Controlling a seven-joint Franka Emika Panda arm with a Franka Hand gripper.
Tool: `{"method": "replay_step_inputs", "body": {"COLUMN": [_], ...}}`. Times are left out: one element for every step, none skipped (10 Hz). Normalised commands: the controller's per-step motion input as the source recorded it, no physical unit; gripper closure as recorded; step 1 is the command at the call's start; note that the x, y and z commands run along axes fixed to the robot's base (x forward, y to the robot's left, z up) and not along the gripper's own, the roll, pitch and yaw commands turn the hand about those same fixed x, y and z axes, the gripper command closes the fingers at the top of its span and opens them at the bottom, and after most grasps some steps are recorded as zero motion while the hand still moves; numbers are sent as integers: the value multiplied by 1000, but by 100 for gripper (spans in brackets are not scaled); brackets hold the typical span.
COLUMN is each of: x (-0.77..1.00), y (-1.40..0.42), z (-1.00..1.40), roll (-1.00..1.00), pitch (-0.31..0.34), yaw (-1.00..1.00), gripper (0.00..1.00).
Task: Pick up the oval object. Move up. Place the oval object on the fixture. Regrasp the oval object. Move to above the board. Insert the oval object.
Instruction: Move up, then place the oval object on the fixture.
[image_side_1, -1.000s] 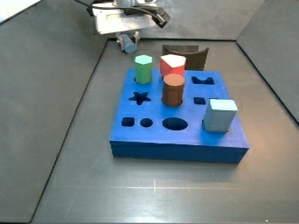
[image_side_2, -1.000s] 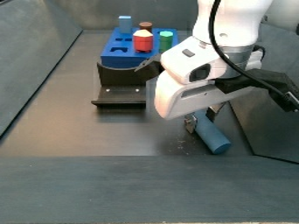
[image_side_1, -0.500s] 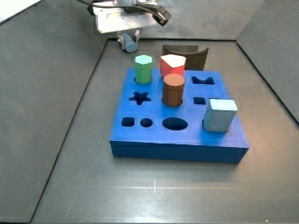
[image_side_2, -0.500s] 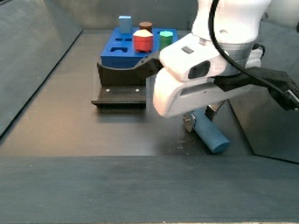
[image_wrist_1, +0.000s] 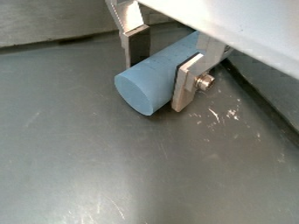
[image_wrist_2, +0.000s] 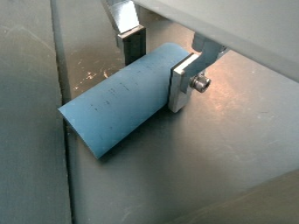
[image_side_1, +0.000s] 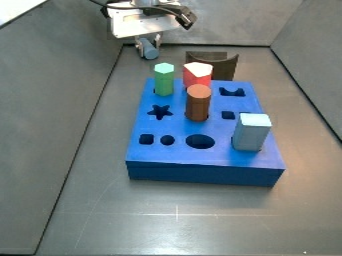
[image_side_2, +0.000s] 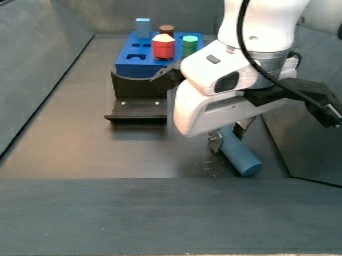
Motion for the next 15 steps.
{"method": "replay_step_inputs", "body": {"x": [0, -61, -69, -42, -25, -20, -19, 0, -4, -13, -16, -18, -19, -25, -29], "y": [0, -28, -28, -16, -11, -8, -9, 0, -1, -2, -1, 0, 0, -2, -5], "z": [833, 810, 683, 569, 410, 301, 234, 1000, 1000, 1000, 1000, 1000, 1000, 1000, 1000], "roll": [0, -11, 3, 24, 55, 80, 93, 0, 11, 20, 34, 47, 58, 79, 99], "pitch": [0, 23, 63, 89, 121, 137, 148, 0, 8, 33, 69, 95, 105, 121, 134], "yaw": [0, 37, 27, 14, 1, -2, -2, 0, 3, -3, -10, -14, -12, -4, 4], "gripper": [100, 100, 100, 100, 100, 100, 100, 100, 100, 100, 100, 100, 100, 100, 100]}}
